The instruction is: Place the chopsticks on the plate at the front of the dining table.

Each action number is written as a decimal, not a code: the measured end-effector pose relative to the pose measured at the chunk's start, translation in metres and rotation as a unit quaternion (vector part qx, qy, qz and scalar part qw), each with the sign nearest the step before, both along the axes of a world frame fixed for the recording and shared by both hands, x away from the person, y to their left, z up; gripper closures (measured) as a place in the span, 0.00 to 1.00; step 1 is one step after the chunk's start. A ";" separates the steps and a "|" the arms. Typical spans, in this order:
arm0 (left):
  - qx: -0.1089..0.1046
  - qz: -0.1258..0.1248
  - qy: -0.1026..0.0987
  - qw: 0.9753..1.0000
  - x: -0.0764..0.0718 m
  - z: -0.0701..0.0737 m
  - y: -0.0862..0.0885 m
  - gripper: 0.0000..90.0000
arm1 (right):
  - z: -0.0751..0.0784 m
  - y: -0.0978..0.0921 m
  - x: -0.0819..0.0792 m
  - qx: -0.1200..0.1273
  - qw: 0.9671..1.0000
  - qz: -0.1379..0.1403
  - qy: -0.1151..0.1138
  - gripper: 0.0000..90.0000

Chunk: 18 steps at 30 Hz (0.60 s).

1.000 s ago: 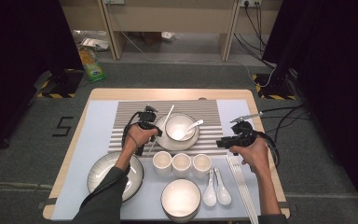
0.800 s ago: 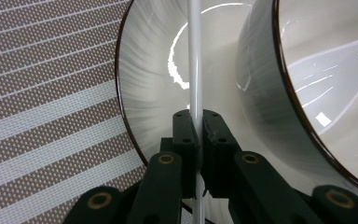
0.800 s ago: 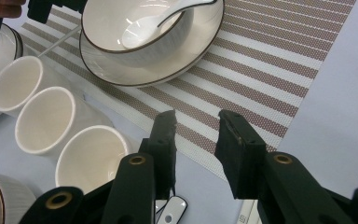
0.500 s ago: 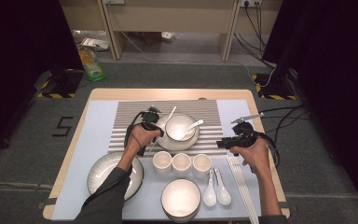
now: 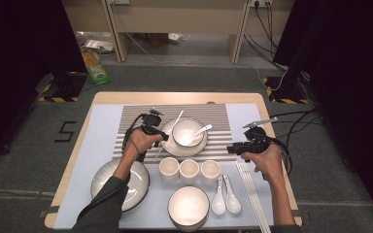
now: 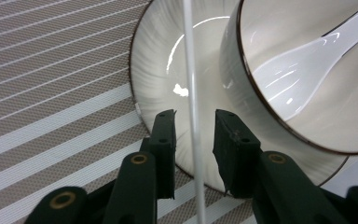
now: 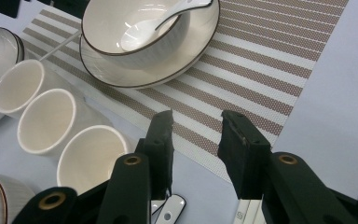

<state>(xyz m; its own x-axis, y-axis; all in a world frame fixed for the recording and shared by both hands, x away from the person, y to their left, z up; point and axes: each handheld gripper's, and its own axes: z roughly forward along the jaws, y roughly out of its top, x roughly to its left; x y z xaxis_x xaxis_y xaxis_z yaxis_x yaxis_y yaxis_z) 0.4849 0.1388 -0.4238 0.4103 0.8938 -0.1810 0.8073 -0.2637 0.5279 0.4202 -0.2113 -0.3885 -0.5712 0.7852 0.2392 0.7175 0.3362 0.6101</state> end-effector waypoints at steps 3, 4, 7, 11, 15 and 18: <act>0.017 0.000 -0.001 1.000 -0.004 0.001 0.009 0.75 | -0.001 -0.002 -0.001 -0.007 1.000 -0.003 0.000 0.71; 0.025 0.001 0.002 1.000 -0.005 0.000 0.012 0.75 | -0.002 -0.004 -0.001 -0.013 1.000 -0.003 0.000 0.71; 0.038 0.002 0.007 0.999 -0.009 -0.004 0.020 0.74 | -0.005 -0.009 -0.003 -0.037 0.999 -0.013 0.003 0.70; 0.042 -0.010 0.024 0.999 -0.014 -0.013 0.024 0.72 | -0.012 -0.020 -0.005 -0.068 0.997 -0.030 0.010 0.70; 0.046 -0.022 0.043 0.998 -0.018 -0.023 0.024 0.72 | -0.022 -0.031 -0.007 -0.080 0.995 -0.047 0.020 0.69; 0.041 -0.032 0.049 0.997 -0.021 -0.025 0.019 0.72 | -0.028 -0.036 -0.009 -0.077 0.995 -0.051 0.025 0.69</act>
